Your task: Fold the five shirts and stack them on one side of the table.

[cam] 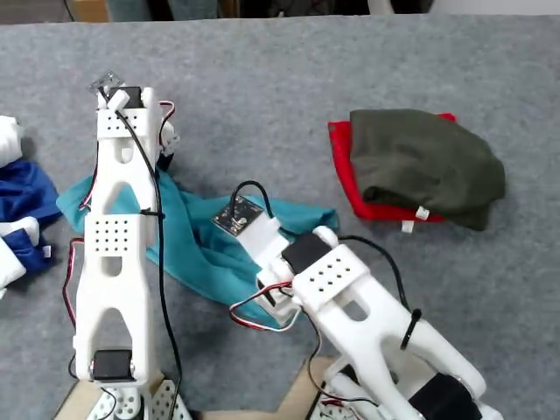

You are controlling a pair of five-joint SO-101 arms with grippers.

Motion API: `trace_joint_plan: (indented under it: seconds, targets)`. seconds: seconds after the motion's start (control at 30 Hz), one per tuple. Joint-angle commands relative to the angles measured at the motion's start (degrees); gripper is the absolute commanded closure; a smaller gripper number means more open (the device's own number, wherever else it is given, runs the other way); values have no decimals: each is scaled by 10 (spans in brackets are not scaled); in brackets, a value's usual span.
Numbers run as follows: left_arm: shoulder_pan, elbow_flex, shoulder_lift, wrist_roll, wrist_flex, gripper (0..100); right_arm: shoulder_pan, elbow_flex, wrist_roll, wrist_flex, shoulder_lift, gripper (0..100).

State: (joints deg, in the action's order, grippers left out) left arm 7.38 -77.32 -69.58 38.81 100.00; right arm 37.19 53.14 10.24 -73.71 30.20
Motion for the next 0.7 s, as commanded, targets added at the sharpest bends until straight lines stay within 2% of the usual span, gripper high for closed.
trace_joint_plan:
  seconds: [0.0, 0.2, 0.33, 0.5, 0.67]
  targets:
    - [22, -30, 11, -11, 9, 970, 2, -2, 7, -19, 14, 983]
    - [60, -56, 93, -39, 10, 970, -13, -46, 29, -62, 16, 976]
    - [84, -16, 180, -67, 11, 970, -58, -95, 33, -105, 16, 819]
    - [103, 177, 335, -122, 11, 970, -76, -162, 34, -147, 14, 602]
    - [116, 462, 532, -200, 7, 970, -95, -201, 30, -136, 14, 578]
